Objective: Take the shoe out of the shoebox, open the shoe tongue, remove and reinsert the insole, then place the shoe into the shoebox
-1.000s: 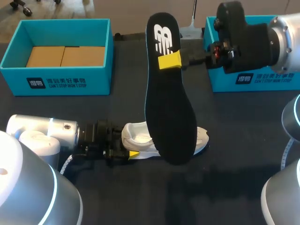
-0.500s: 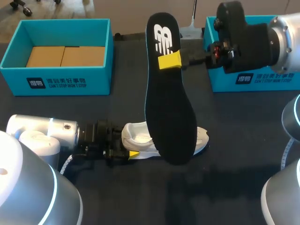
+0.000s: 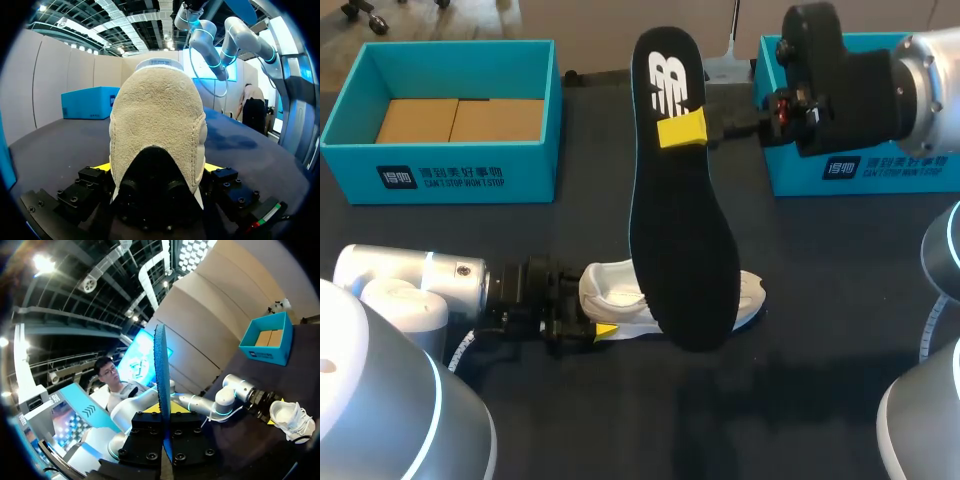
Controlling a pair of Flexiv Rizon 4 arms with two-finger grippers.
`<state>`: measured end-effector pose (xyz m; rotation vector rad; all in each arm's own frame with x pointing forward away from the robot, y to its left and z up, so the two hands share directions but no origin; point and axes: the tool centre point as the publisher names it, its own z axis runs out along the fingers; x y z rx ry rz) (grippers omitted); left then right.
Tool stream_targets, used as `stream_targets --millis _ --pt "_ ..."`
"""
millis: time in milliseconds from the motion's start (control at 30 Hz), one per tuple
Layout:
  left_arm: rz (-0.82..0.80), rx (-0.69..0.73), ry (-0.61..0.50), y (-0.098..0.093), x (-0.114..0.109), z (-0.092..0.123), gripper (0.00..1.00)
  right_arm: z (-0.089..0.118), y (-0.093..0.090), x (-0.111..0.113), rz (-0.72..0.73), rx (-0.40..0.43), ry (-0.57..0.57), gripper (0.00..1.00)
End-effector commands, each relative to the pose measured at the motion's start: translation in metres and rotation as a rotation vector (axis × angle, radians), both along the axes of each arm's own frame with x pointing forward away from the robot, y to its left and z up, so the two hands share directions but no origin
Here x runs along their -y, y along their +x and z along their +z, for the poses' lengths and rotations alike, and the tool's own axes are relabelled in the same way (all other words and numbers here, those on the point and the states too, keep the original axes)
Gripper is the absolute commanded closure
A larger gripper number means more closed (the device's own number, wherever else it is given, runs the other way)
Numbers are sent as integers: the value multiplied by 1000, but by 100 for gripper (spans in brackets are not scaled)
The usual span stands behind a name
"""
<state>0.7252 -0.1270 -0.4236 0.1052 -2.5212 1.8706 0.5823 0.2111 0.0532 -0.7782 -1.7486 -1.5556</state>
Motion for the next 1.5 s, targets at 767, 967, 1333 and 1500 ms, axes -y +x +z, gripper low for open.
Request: stream_targets --millis 767,967,1333,1500 --pt "47 31 261 -8 -42 30 0 0 2 -4 1 -1 -1 100" --pt "30 42 327 -2 -50 47 0 0 2 -4 1 -1 -1 100" --pt "-4 0 381 3 -59 70 0 0 2 -4 1 -1 -1 100" --pt "-4 0 381 3 -59 70 0 0 2 -4 1 -1 -1 100"
